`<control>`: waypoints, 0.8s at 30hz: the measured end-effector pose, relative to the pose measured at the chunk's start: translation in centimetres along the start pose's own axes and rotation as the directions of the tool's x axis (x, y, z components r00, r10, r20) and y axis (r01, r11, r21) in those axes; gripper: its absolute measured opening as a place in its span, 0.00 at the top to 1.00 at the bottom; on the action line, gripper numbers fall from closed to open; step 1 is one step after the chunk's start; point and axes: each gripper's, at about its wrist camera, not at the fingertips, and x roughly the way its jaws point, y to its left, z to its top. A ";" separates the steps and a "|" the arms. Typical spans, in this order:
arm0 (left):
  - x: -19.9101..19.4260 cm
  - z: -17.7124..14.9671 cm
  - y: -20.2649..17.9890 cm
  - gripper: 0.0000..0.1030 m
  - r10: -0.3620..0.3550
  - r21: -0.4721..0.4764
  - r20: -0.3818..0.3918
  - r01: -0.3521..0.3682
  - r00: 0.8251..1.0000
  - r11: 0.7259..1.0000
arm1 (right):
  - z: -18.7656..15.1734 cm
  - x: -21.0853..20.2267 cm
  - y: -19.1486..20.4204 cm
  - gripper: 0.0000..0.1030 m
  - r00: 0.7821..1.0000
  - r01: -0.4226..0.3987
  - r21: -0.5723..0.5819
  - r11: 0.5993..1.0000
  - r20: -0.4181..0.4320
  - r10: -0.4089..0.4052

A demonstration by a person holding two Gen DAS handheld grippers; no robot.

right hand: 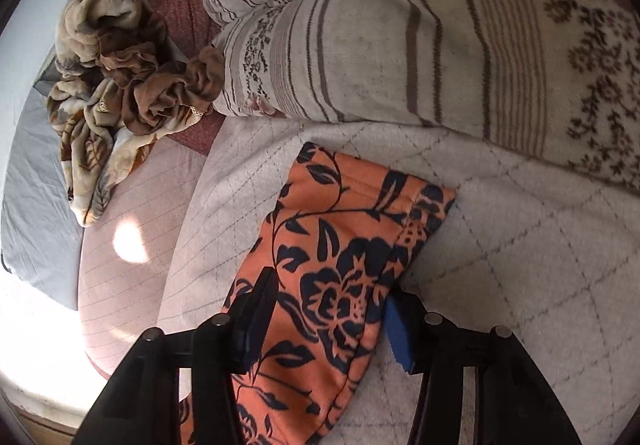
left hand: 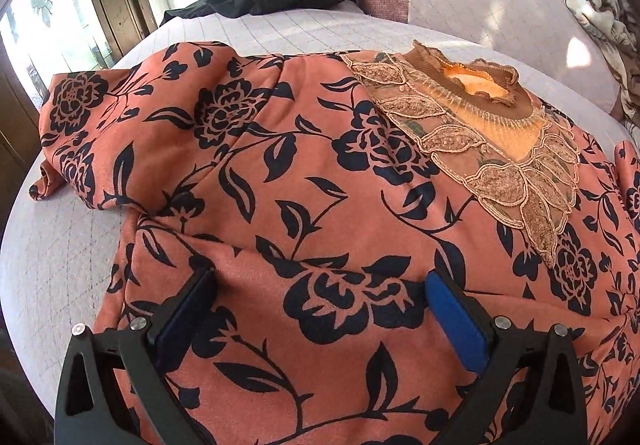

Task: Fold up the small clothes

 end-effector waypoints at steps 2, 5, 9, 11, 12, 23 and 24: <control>0.2 0.5 -0.2 0.00 0.002 -0.003 -0.011 -0.002 1.000 1.000 | 0.1 0.3 0.5 0.81 1.000 0.020 -0.048 0.999 0.023 -0.019; 0.4 1.8 -0.4 0.00 0.015 0.011 -0.027 -0.015 1.000 1.000 | -0.2 -0.7 2.8 0.95 0.998 -0.032 -0.115 0.993 0.044 0.037; -0.6 2.9 -0.1 0.00 0.064 0.017 0.037 -0.065 0.997 0.998 | -2.5 -5.6 10.4 0.95 0.967 -0.223 -0.287 0.932 0.058 0.249; -1.3 3.4 0.6 0.00 0.090 -0.007 0.071 -0.089 0.993 0.996 | -4.8 -8.1 14.5 0.95 0.922 -0.364 -0.336 0.868 -0.002 0.386; -1.5 3.7 1.1 0.00 0.101 -0.020 0.081 -0.099 0.992 0.995 | -6.3 -9.4 16.3 0.95 0.895 -0.428 -0.355 0.831 -0.036 0.445; -3.0 4.1 9.4 0.00 0.246 -0.256 0.098 -0.215 0.964 0.942 | -29.1 -10.3 28.8 0.88 0.599 -0.790 -0.304 0.532 -0.571 0.562; -3.1 4.0 10.2 0.00 0.258 -0.273 0.099 -0.223 0.961 0.936 | -31.1 -9.4 29.1 0.74 0.572 -0.799 -0.276 0.534 -0.621 0.536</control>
